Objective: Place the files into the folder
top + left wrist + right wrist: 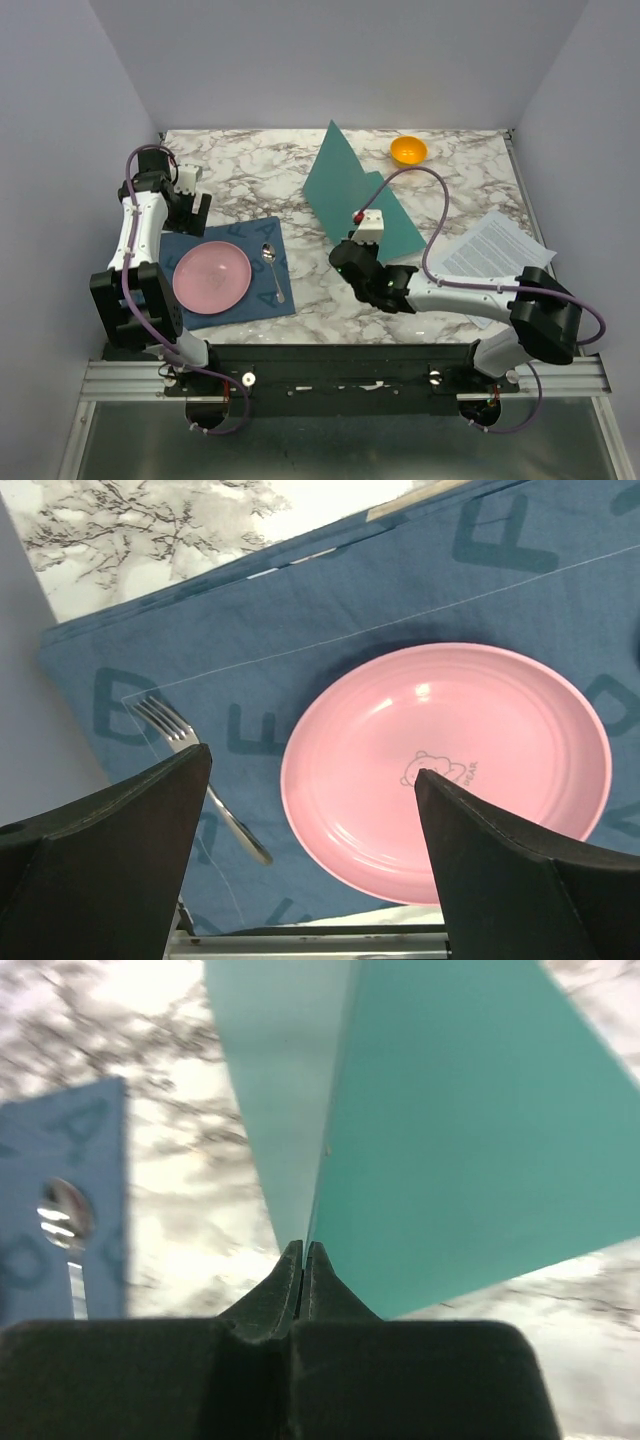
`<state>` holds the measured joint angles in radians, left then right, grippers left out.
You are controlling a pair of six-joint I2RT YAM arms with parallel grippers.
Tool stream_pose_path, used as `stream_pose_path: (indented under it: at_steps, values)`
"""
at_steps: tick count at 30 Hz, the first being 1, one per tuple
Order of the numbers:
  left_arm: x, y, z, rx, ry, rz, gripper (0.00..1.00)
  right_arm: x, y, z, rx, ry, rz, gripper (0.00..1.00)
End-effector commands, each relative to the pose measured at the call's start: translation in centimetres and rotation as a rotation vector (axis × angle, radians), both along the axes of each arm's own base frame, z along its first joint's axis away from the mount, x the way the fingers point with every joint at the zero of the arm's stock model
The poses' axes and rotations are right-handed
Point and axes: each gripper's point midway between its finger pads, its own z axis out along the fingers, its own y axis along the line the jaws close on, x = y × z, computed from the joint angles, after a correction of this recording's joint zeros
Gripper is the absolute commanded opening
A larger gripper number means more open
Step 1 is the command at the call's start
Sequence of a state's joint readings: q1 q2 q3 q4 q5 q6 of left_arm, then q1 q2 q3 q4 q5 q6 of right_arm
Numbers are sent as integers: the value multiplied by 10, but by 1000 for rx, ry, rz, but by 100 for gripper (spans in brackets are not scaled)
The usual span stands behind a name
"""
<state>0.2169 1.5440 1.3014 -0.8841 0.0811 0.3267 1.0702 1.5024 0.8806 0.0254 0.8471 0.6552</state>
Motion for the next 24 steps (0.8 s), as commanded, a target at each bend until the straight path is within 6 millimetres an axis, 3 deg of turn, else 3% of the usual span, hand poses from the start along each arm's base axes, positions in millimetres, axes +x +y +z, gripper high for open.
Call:
stream_pose_path:
  at_steps: [1, 8, 9, 12, 13, 15, 16, 20, 22, 24]
  values:
    - [-6, -9, 13, -66, 2, 0, 99, -26, -45, 8, -379, -100, -37, 0]
    - [-5, -7, 26, -52, -25, 27, 99, -69, 0, 20, -623, -204, 123, 0]
    - [-5, -7, 27, -49, -28, 30, 99, -80, 10, 8, -690, -203, 168, 1]
    - [-5, -7, 36, -46, -51, 38, 99, -97, 34, -4, -729, -198, 239, 0]
    - [-5, -6, 37, -46, -56, 41, 99, -102, 42, -21, -768, -181, 277, 0]
    - [-7, -7, 42, -44, -71, 42, 99, -112, 63, -26, -762, -175, 327, 1]
    - [-9, -7, 41, -42, -69, 45, 99, -115, 72, -40, -788, -156, 358, 1]
    - [-16, -7, 41, -29, -72, 42, 99, -119, 109, -57, -805, -140, 449, 1]
    - [-18, -6, 42, -19, -72, 39, 99, -123, 131, -55, -787, -144, 514, 1]
    - [-21, -3, 45, 4, -79, 36, 99, -126, 139, -59, -793, -132, 558, 20]
